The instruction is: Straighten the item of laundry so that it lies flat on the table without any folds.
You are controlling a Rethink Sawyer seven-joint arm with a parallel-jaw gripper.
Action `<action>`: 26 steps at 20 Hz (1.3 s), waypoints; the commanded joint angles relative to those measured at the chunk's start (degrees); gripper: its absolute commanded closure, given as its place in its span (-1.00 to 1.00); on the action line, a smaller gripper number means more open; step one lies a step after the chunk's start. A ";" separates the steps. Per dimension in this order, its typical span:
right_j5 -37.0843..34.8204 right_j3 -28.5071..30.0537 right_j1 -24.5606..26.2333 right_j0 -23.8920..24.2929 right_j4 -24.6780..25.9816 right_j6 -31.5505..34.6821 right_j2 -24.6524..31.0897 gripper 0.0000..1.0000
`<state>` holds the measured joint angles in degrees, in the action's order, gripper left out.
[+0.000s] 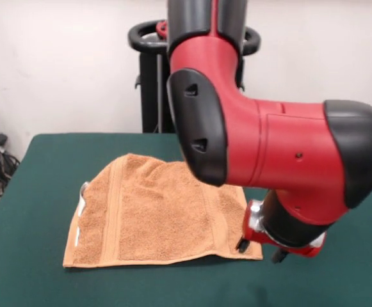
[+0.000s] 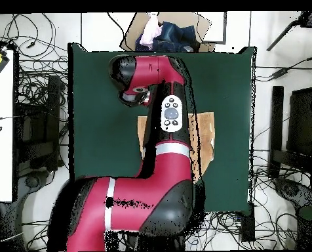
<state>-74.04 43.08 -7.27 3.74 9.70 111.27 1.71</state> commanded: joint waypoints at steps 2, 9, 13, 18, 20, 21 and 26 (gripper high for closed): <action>-7.40 3.81 -0.92 -2.93 -3.58 20.22 -2.60 -1.00; -7.70 4.77 0.35 -3.86 -4.21 21.47 -4.84 -1.00; -6.15 6.70 0.01 -3.99 -4.00 21.72 -5.68 -1.00; -3.17 9.51 -0.14 -3.61 -3.20 21.44 -7.25 -1.00; -2.85 9.10 0.32 -3.40 -3.16 21.14 -7.53 -1.00; -2.87 8.76 0.69 -3.32 -3.16 21.07 -7.72 -1.00; -0.60 8.97 0.87 -2.34 -2.53 19.71 -8.56 -1.00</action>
<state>-79.00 43.71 -6.99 0.34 7.45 115.64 -5.80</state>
